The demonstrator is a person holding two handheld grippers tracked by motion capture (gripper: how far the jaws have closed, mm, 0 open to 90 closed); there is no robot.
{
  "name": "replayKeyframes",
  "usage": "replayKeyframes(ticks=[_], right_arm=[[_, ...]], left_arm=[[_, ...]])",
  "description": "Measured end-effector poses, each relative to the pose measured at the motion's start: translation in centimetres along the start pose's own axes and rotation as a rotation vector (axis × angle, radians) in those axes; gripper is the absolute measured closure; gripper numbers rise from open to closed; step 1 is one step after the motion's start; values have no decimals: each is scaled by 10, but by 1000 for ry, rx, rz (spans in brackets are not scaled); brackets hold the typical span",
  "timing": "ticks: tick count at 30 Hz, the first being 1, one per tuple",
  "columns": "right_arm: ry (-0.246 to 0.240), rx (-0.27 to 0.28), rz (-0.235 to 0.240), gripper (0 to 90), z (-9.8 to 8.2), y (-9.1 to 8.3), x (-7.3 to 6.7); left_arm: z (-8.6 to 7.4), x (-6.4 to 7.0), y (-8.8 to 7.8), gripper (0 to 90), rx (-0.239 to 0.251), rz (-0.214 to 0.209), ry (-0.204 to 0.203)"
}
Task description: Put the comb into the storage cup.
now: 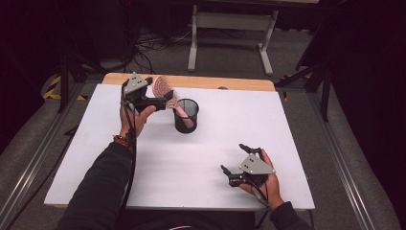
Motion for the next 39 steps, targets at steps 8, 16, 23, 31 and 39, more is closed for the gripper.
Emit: replayKeyframes(ticks=[8,16,23,31,39], right_arm=[[2,3,-4,83,0,0,1],[1,1,-3,83,0,0,1],[1,1,-5,83,0,0,1],[1,0,-5,83,0,0,0],[-1,-3,-7,83,0,1,0]], left_arm=[[2,-2,-9,82,12,17,30],[2,1,-13,82,11,15,48],[3,6,-16,87,8,6,82],[2,11,-22,89,4,2,109],[0,15,-29,89,4,-11,131]])
Point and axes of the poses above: each handheld gripper's, and its own axes: y roughly forward along the jaws, z roughly out of its top, x roughly to its right, the point moved 1 cm from there along y, roughly forward along the jaws, and after that the axes turned 9 degrees about y, right-handed, at the moved point
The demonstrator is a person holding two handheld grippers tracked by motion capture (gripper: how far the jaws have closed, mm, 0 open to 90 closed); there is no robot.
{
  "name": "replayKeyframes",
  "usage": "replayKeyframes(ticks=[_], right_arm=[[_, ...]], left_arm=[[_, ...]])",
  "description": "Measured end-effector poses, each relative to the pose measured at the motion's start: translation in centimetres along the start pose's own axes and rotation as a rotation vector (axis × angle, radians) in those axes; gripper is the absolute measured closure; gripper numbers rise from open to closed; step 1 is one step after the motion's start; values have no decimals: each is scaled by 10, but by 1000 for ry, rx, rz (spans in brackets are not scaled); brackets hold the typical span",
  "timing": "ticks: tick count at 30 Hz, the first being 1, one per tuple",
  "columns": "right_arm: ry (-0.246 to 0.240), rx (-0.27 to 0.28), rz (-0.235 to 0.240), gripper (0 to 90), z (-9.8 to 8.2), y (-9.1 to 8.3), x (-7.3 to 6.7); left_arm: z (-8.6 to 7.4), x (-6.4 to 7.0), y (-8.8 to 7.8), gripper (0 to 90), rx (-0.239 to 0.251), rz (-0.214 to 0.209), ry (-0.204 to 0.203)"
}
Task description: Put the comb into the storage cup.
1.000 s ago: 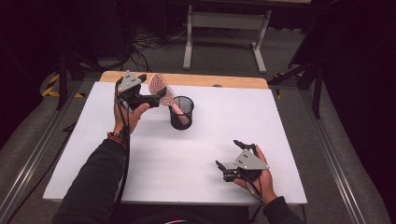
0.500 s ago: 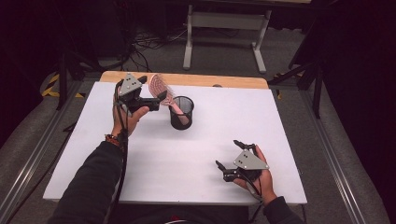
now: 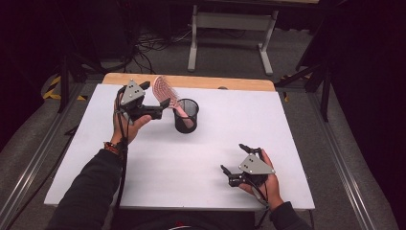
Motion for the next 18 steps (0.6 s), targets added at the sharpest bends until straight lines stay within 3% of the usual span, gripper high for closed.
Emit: replayKeyframes(ticks=[18], right_arm=[[-5,4,-6,83,1,-1,0]], left_arm=[[-2,12,-13,88,-2,-27,53]])
Point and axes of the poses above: each handheld gripper's, and its own axes: y roughly forward along the jaws, z roughly out of its top, x roughly to its right, the point moved 1 cm from there along y, roughly forward along the jaws, and after that the axes turned 9 degrees about y, right-handed, at the moved point
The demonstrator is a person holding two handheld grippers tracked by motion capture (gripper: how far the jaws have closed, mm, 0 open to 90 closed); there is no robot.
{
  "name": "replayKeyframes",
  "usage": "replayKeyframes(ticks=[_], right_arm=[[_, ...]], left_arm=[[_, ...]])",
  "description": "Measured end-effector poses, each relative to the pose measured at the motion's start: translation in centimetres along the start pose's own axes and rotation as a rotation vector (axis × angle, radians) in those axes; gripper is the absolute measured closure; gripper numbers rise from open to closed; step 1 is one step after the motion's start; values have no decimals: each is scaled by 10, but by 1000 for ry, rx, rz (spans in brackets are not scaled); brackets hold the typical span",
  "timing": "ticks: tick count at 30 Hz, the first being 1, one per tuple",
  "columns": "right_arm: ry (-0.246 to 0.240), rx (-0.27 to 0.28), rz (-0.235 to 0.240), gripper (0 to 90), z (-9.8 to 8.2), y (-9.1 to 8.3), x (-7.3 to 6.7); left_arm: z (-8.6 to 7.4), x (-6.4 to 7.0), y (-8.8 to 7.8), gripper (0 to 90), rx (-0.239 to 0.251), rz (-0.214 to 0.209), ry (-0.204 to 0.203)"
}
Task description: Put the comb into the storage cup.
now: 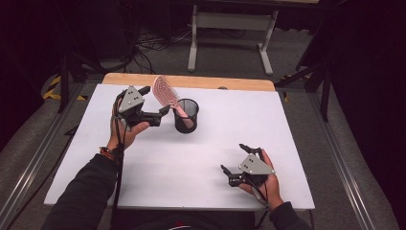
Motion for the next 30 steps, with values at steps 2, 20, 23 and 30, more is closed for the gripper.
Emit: replayKeyframes(ticks=[2,20,23,30], right_arm=[[2,1,-1,83,0,0,0],[6,31,-8,91,4,-4,-1],[3,32,-10,91,5,-4,-1],[8,22,-19,91,4,-4,1]], left_arm=[[-1,3,-1,90,6,5,-9],[-2,26,-20,87,19,-70,65],[-2,28,-24,86,15,-81,79],[-6,32,-33,80,24,-111,93]])
Point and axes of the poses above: each handheld gripper's, and its own axes: y roughly forward along the jaws, z roughly out of its top, x roughly to its right, the point moved 1 cm from there along y, roughly forward along the jaws, and after that the axes turned 9 degrees about y, right-handed, at the moved point
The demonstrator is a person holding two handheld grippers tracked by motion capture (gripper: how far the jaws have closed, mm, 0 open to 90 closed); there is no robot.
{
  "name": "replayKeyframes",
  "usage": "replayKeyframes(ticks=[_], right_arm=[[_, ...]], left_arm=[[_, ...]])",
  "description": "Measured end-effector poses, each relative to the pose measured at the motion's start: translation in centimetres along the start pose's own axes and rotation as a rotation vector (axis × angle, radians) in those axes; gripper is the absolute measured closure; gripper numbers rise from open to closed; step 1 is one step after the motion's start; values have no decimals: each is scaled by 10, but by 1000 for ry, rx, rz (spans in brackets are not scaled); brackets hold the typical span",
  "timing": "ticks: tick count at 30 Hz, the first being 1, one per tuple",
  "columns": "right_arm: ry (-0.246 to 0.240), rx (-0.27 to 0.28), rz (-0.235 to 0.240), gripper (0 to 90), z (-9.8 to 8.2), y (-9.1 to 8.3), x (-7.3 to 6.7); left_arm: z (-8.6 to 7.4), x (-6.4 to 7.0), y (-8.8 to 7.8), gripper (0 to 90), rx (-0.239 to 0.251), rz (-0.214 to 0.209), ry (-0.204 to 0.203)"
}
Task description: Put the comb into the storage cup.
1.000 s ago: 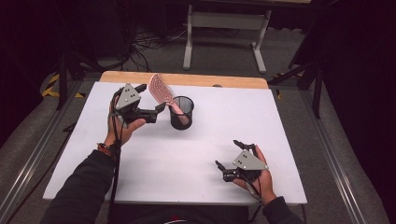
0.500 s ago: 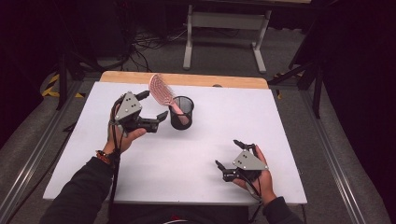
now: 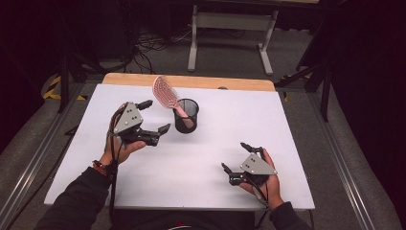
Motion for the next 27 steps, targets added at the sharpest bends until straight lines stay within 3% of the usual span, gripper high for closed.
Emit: replayKeyframes(ticks=[9,12,20,27], right_arm=[[-3,7,-7,92,1,-1,0],[0,9,-8,92,1,-1,0],[-15,34,12,95,4,-3,-4],[-31,36,20,94,5,-3,-6]], left_arm=[[0,7,-11,78,14,-5,30],[0,10,-14,78,25,-20,23],[-2,16,-20,71,-5,-33,68],[-13,19,-26,72,-15,-53,57]])
Point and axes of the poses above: each handheld gripper's, and its own axes: y roughly forward along the jaws, z roughly out of its top, x roughly to its right, the point moved 1 cm from there along y, roughly forward along the jaws, and after that the axes turned 9 degrees about y, right-handed, at the moved point
